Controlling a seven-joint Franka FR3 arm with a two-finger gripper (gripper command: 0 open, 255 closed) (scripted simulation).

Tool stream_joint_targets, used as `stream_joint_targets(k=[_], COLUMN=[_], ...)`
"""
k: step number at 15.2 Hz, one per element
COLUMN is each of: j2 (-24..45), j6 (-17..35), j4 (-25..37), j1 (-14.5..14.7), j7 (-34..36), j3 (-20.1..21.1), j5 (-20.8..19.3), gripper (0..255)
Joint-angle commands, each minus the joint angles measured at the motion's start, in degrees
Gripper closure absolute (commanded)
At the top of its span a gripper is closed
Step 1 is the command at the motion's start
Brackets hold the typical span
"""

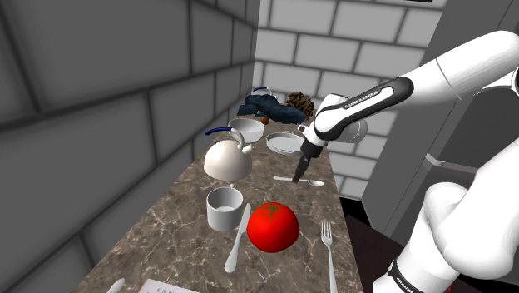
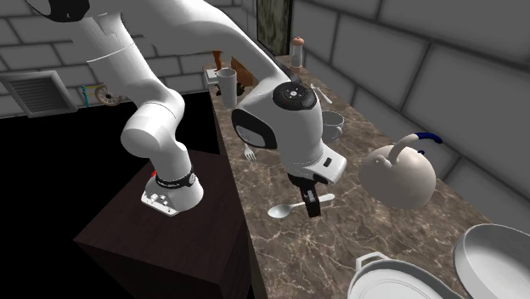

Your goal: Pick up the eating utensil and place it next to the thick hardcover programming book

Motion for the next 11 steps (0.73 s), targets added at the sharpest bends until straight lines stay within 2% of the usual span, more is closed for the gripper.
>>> stream_joint_targets(k=[1, 8, 9, 11], j2=[1.14, 1.14, 1.14, 1.14], j6=[1.44, 1.43, 1.43, 1.43], j4=[-0.36, -0.36, -0.36, -0.36], j1=[0.57, 0.56, 0.56, 0.56], j7=[-0.72, -0.72, -0.72, -0.72], j3=[-0.22, -0.22, -0.22, -0.22], j5=[1.03, 1.03, 1.03, 1.03], gripper=[0, 0, 255, 255])
